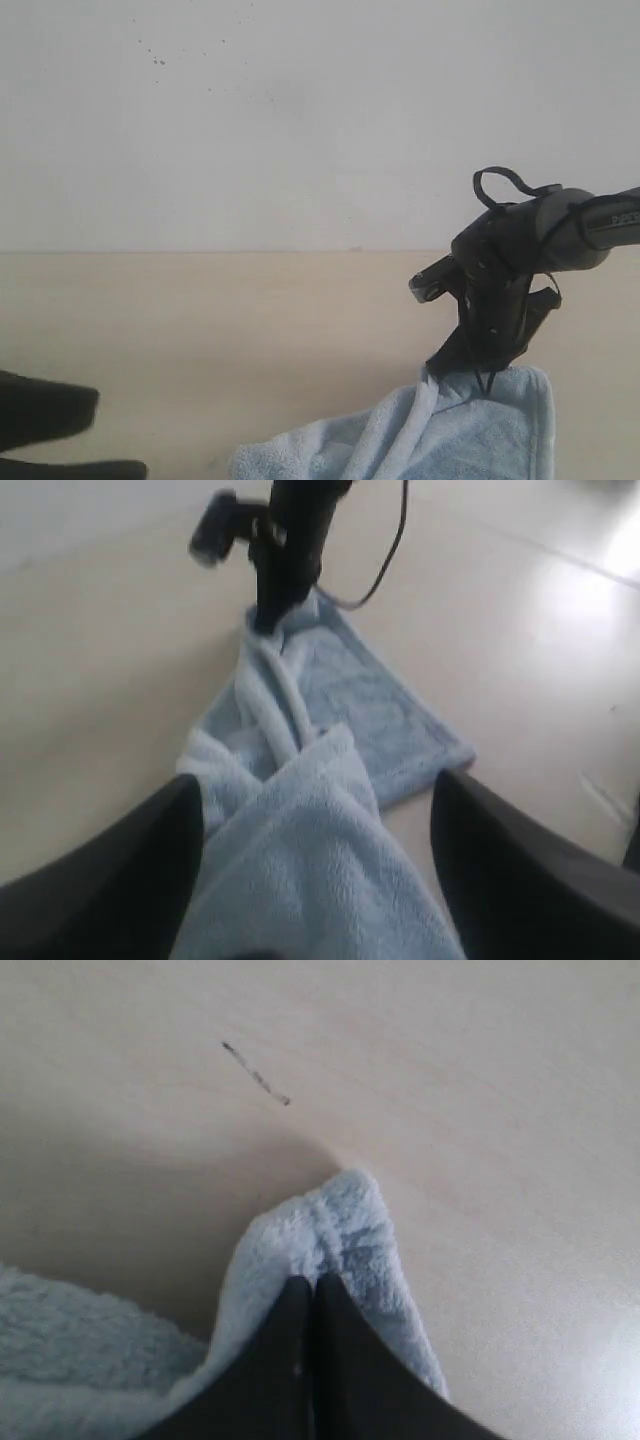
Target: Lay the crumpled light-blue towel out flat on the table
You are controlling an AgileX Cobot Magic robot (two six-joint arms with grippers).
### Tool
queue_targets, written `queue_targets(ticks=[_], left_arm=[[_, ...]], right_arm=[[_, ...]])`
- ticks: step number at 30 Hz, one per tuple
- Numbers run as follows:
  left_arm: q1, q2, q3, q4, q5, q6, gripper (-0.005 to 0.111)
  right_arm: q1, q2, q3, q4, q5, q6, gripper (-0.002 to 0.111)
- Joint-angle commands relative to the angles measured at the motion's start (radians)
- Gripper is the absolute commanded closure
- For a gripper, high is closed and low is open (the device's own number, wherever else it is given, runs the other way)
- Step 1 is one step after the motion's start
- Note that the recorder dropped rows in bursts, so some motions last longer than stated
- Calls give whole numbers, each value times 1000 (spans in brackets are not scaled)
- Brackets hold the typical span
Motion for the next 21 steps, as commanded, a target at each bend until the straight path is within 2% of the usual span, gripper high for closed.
queue_targets(ticks=[1, 2, 3, 7, 18, 21], left_arm=[[-5, 269, 19, -70, -125, -12, 45], [-5, 366, 19, -113, -217, -10, 45], [-5, 413, 19, -116, -255, -10, 45], [-5, 611, -8, -116, -280, -8, 45], [-5, 837, -18, -116, -370, -8, 46], [-5, 871, -18, -116, -387, -8, 54]], right_arm=[[4, -43, 3, 22, 4, -12, 108], [4, -47, 3, 40, 8, -28, 108], [4, -48, 3, 49, 8, -35, 108], [4, -50, 3, 62, 0, -51, 108], [4, -50, 3, 70, -21, -61, 108], [4, -50, 3, 70, -21, -64, 108]])
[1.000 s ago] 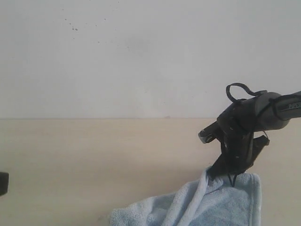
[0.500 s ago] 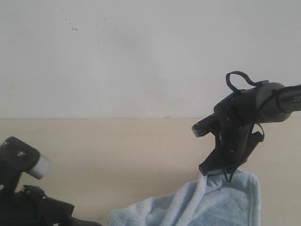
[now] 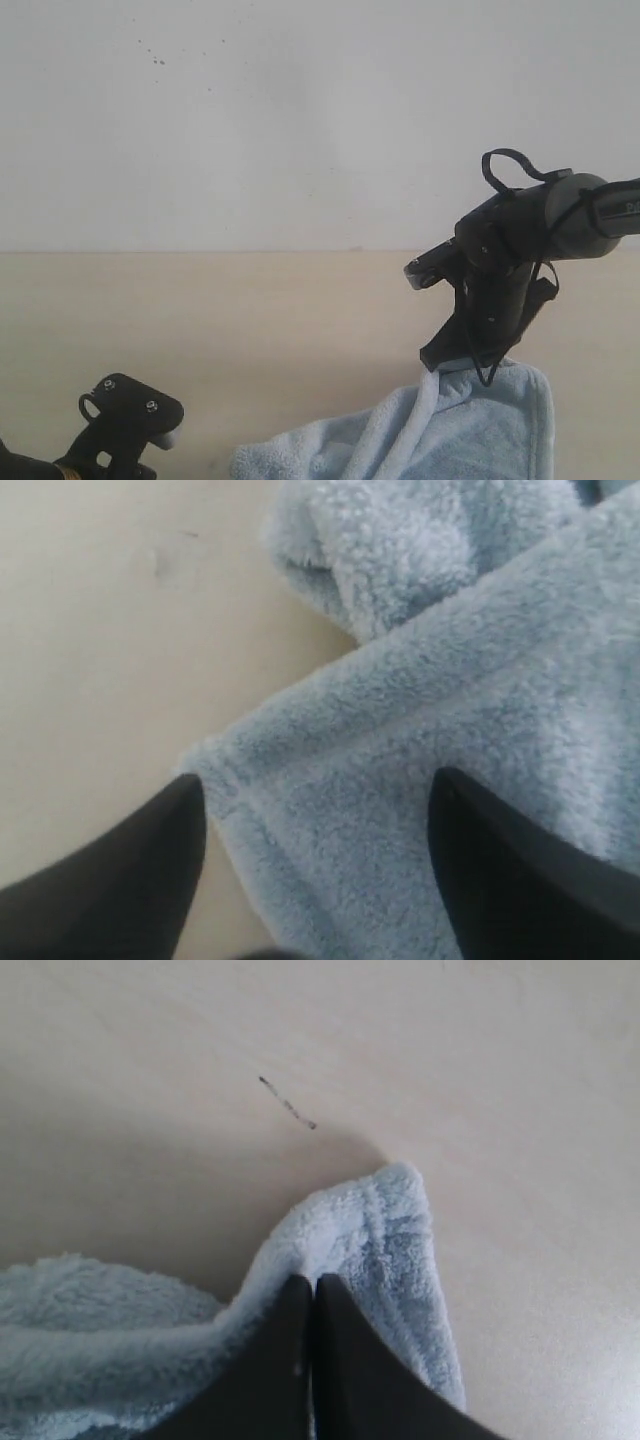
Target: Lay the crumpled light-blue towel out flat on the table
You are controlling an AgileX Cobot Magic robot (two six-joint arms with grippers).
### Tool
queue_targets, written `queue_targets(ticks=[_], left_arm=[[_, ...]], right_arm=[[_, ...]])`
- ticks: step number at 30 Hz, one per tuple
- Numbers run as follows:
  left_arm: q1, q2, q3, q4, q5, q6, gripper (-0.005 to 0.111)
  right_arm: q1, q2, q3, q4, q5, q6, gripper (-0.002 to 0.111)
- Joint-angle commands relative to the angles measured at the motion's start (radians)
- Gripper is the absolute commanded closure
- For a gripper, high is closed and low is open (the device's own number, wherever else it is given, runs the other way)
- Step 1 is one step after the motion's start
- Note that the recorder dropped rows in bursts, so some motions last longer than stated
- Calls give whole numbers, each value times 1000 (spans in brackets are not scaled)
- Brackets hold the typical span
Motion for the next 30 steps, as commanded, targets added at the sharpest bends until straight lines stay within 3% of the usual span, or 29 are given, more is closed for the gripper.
queue_targets(ticks=[1, 6, 9, 20, 30], left_arm=[[-5, 50, -5, -10, -36, -4, 60], [-5, 97, -5, -12, -36, -20, 92], [-5, 110, -5, -12, -30, -31, 101], [-5, 22, -5, -12, 60, -31, 102], [-9, -247, -5, -12, 213, -31, 102]], right_arm=[[2, -12, 3, 4, -9, -7, 108], [2, -12, 3, 6, -9, -7, 108], [2, -12, 3, 6, -5, -7, 108], [2, -12, 3, 8, -5, -7, 108], [2, -12, 3, 8, -8, -11, 108]])
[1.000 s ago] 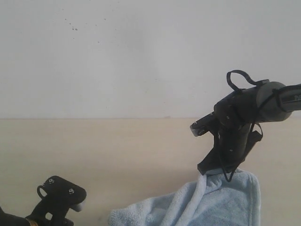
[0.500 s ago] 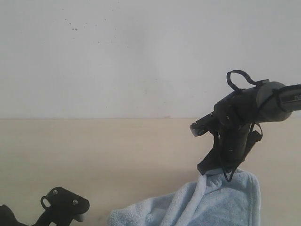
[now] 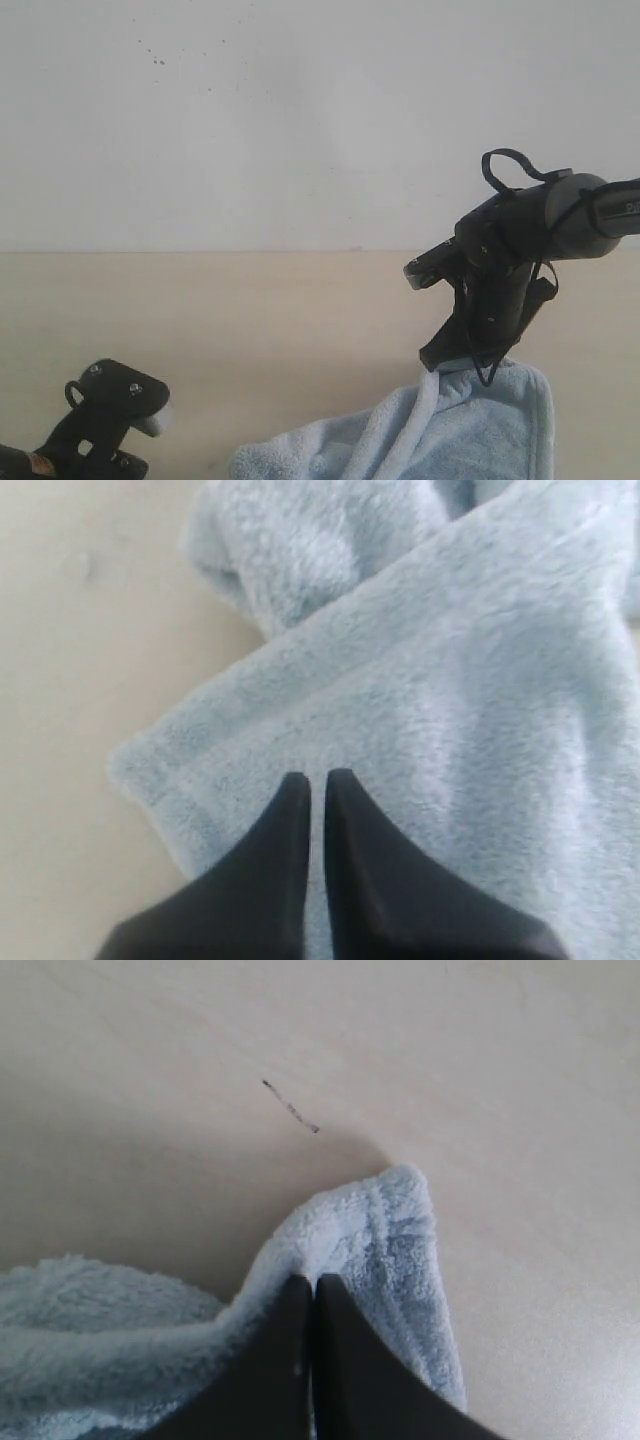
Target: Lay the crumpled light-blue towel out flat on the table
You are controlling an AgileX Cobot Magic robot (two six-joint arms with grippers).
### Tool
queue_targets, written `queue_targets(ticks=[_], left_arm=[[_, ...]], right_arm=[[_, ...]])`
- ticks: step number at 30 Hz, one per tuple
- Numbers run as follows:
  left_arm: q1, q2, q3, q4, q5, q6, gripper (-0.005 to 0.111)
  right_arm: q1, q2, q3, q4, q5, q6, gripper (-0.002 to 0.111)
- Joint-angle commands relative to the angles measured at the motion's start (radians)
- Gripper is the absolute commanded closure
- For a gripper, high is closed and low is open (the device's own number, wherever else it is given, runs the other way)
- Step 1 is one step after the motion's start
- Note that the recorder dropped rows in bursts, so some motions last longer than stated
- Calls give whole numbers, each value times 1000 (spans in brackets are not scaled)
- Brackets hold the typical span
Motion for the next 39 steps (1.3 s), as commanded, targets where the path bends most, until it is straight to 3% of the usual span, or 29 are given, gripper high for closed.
queue_targets(ticks=[1, 4, 10, 17, 20, 26, 34, 39], left_arm=[[-6, -115, -2, -12, 97, -8, 102], [-6, -139, 9, -12, 144, 0, 102], [-6, -125, 55, 1, -8, 17, 99], [-6, 42, 57, -3, -144, 34, 59], [-6, 133, 57, -8, -194, 34, 53], [-6, 244, 57, -34, -286, 34, 54], [-6, 291, 57, -34, -300, -16, 90], [-6, 293, 57, -34, -309, -41, 94]], right_arm=[[2, -12, 3, 4, -5, -4, 108], [2, -12, 3, 4, -5, -4, 108], [2, -12, 3, 24, 0, -11, 108], [2, -14, 3, 42, 8, -17, 108], [2, -14, 3, 63, 11, -24, 108], [2, -14, 3, 76, 11, -43, 108], [2, -14, 3, 76, 9, -45, 108], [2, -14, 3, 83, 1, -45, 108]])
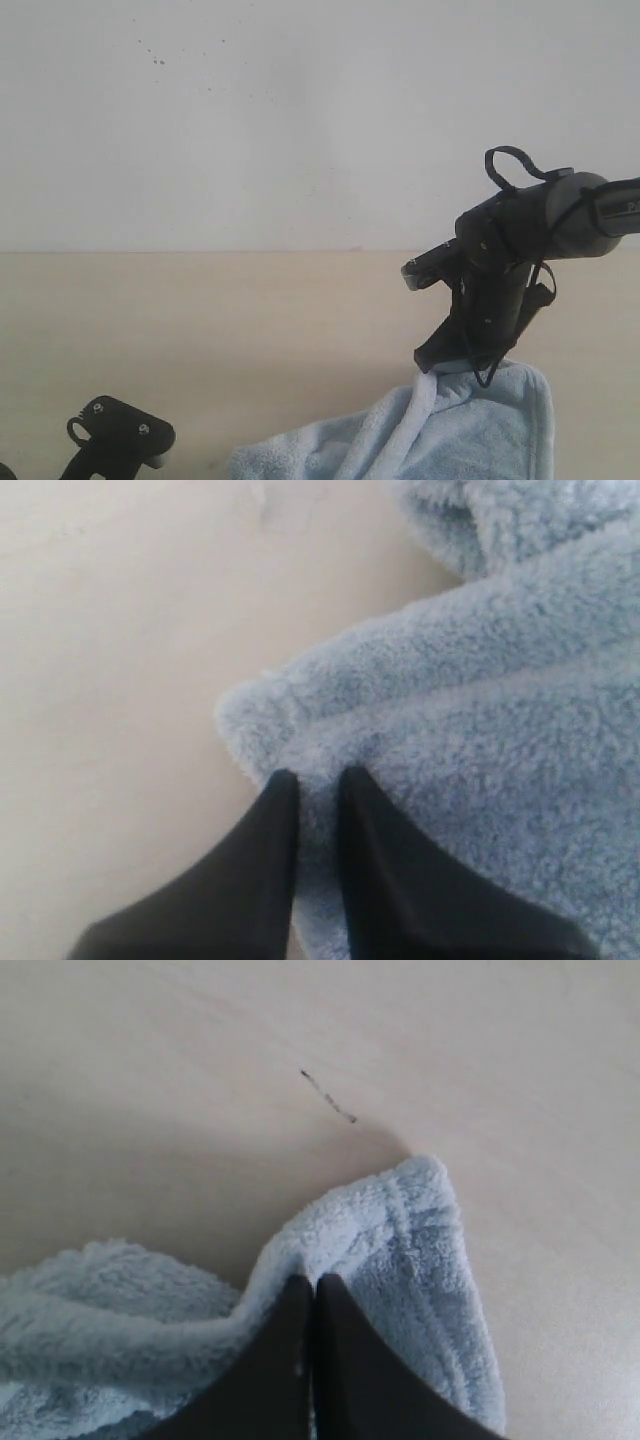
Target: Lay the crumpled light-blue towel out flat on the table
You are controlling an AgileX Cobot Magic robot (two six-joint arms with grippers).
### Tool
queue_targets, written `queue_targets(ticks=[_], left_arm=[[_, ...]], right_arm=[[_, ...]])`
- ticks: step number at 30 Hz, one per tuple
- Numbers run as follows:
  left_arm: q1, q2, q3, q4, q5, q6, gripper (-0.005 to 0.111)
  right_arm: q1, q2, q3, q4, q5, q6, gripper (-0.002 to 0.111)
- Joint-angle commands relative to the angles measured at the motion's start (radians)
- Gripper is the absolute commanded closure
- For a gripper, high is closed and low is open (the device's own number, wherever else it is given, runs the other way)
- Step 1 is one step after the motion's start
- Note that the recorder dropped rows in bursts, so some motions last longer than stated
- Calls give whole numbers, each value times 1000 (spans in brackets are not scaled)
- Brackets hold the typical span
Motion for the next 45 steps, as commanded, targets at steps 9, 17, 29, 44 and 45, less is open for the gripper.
queue_targets(ticks=[9, 17, 29, 44, 45], left_arm=[[-2, -40, 9, -14, 47, -28, 94], [-2, -278, 9, 20, 99, -28, 94], [-2, -642, 9, 20, 252, 14, 94], [8, -1161, 12, 159, 403, -9, 94], [8, -1130, 23, 182, 432, -29, 94]], right_arm=[[2, -14, 3, 37, -18, -30, 108], [2, -158, 88, 85, -184, -56, 108], [0, -364, 300, 85, -232, -89, 108], [0, -549, 560, 91, -298, -79, 108], [0, -551, 561, 102, -298, -79, 108]])
